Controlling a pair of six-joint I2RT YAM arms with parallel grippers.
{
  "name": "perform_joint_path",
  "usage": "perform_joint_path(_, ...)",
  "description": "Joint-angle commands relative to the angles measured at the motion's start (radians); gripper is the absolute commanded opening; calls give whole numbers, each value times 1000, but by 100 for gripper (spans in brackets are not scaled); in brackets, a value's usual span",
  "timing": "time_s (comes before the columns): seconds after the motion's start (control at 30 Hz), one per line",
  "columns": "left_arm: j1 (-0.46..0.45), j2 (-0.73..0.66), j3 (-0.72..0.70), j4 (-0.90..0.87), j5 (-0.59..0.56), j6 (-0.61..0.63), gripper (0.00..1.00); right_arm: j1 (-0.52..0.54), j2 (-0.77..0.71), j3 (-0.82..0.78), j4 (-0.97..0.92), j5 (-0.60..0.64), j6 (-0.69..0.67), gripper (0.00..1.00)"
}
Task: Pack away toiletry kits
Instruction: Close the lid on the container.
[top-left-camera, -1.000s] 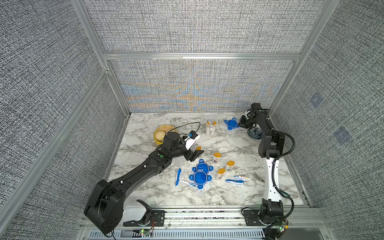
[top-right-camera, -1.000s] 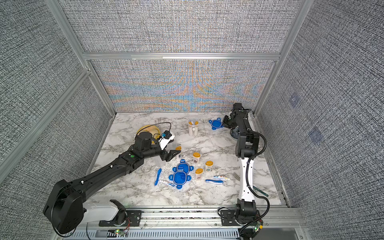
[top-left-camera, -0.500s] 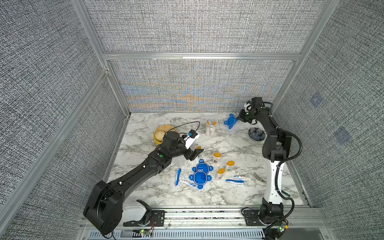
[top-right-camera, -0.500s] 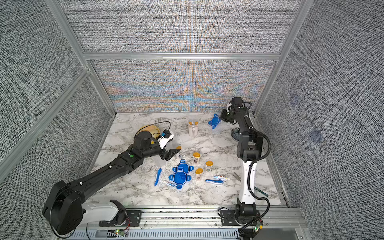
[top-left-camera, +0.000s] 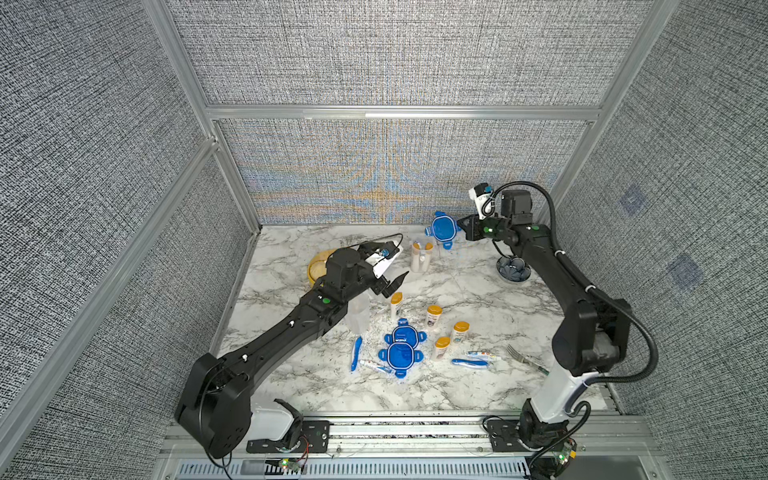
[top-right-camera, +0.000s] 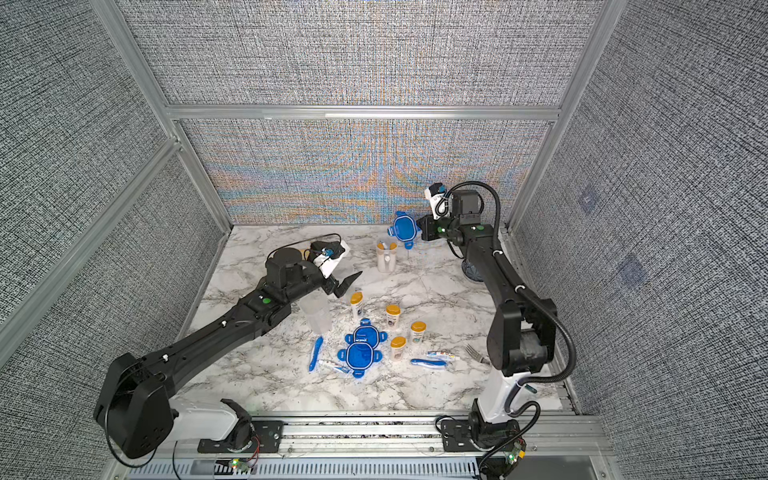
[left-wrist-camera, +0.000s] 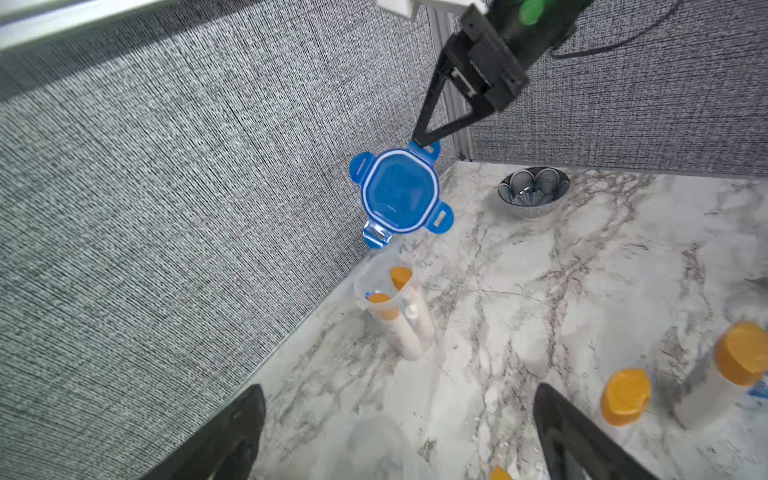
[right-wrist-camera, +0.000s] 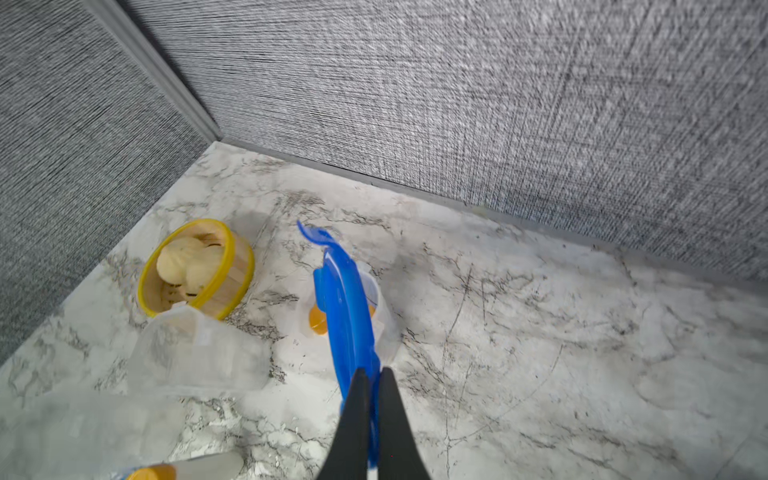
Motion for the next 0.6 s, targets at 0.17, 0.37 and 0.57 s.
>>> perform_joint_path(0.17,5,101,188,-50,27,113,94,45,-178,-148,204,-164,-189,0)
perform_joint_path(0.37,13,132,285,-176,139,181,86,51,-232,-214,275,-326,-272,0)
perform_joint_path(0.57,19,165,358,-287,193,209,77,59,-245,-248,340,-490,-325,0)
